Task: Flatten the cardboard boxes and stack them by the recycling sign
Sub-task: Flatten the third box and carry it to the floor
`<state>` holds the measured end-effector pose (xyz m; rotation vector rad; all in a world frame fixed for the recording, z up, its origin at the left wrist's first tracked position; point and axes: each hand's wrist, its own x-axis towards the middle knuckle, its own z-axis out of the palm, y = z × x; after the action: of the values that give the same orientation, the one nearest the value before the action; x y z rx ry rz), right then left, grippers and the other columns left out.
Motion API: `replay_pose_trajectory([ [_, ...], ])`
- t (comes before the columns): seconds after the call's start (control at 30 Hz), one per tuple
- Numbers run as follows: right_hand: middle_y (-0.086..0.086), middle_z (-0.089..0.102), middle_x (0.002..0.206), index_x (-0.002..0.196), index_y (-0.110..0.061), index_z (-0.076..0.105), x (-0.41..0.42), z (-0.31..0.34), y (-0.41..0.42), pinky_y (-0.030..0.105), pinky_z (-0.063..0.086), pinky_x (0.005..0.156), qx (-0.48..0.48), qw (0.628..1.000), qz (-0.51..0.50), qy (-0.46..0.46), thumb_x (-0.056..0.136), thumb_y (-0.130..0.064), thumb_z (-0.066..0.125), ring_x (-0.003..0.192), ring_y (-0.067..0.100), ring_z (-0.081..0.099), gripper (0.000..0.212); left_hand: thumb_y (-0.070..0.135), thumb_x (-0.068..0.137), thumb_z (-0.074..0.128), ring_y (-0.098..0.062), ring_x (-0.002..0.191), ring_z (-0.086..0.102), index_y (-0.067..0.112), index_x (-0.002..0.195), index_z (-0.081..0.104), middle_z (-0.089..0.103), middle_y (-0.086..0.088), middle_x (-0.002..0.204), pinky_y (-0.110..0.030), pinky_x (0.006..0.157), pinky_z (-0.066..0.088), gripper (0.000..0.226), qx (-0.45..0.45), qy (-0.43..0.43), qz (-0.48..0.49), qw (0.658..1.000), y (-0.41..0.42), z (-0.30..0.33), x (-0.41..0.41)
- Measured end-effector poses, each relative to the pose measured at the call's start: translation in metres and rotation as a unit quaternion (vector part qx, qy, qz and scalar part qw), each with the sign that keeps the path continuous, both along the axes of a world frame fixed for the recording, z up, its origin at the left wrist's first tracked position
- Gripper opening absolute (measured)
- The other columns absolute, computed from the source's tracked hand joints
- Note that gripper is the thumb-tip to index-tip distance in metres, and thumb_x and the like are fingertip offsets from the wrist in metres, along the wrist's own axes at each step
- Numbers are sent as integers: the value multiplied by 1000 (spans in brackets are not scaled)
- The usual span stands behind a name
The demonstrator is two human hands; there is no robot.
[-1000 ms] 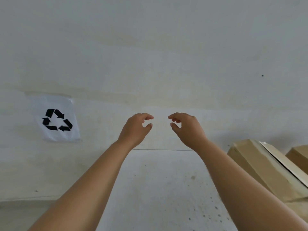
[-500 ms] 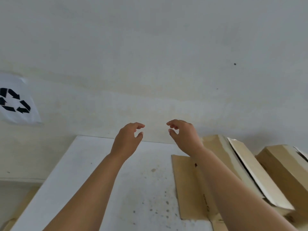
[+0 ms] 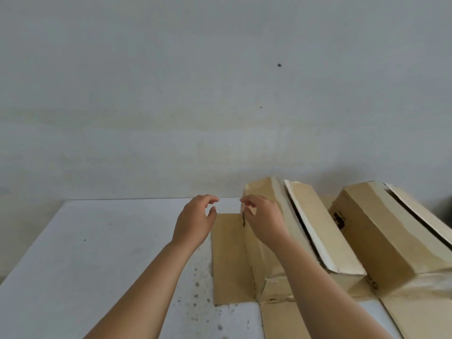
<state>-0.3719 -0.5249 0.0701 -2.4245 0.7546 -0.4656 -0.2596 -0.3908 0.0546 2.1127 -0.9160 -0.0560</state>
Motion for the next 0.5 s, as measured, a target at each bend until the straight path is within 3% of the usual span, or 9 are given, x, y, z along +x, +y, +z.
replay_pose_trajectory([
  [0.17, -2, 63, 119, 119, -21, 62, -41, -13, -55, 32, 46, 93, -20, 999, -23, 14, 92, -17, 50, 112, 18, 56, 30, 16, 92, 52, -6, 108, 55, 25, 117, 60, 60, 10, 120, -17, 84, 39, 27, 7, -9, -15, 1000, -53, -11, -41],
  [0.33, -6, 57, 129, 122, -25, 58, -85, -24, -121, 34, 30, 106, -101, 992, -65, 46, 95, -22, 46, 125, 16, 45, 30, 20, 94, 51, -10, 112, 54, 21, 120, 59, 59, 7, 121, -16, 87, 37, 28, 0, -19, -5, 1000, -119, -23, -91],
  [0.5, -5, 56, 129, 121, -25, 59, -127, -46, -177, 38, 30, 109, -66, 991, -101, 62, 95, -25, 46, 126, 18, 45, 28, 35, 94, 47, -13, 126, 43, 23, 130, 50, 48, 5, 134, -30, 105, 36, 38, 41, -33, -10, 999, -186, -44, -140],
])
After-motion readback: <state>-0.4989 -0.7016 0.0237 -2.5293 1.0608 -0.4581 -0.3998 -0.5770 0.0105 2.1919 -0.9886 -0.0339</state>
